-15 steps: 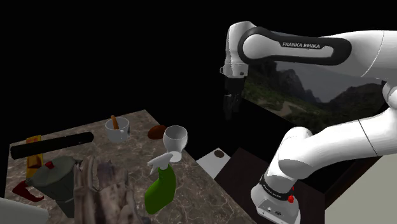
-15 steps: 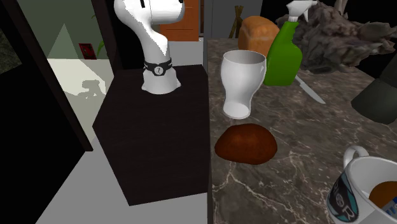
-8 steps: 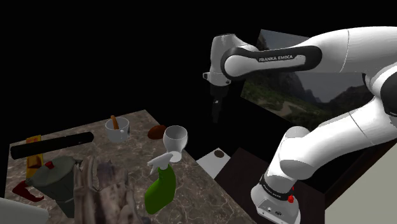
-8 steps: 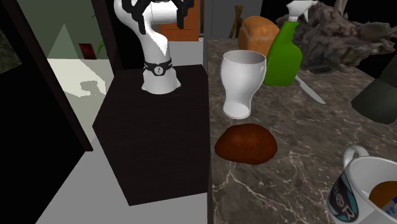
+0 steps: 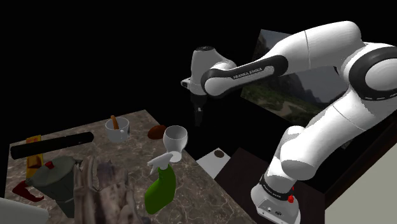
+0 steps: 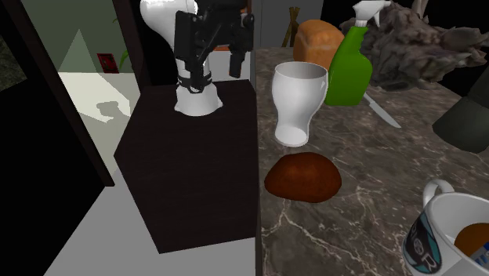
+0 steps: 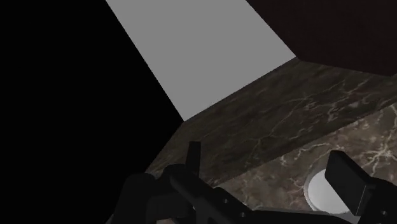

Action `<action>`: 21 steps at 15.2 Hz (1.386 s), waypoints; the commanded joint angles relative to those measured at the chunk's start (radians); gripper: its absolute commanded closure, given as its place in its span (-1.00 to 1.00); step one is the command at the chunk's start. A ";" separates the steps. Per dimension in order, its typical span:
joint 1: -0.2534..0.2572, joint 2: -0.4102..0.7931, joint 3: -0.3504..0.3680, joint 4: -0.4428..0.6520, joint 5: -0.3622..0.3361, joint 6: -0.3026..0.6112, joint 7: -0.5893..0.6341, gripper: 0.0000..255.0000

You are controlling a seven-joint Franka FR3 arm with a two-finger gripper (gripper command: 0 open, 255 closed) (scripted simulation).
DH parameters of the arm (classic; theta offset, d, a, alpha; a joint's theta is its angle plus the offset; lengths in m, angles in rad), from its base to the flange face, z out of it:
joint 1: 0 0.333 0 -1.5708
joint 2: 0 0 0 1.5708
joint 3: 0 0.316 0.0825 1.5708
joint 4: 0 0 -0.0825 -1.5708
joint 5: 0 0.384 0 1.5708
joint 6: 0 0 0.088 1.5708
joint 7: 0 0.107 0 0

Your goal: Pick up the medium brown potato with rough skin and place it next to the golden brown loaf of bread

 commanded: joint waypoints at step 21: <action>0.059 0.466 0.050 0.159 -0.318 0.519 -0.183 -1.00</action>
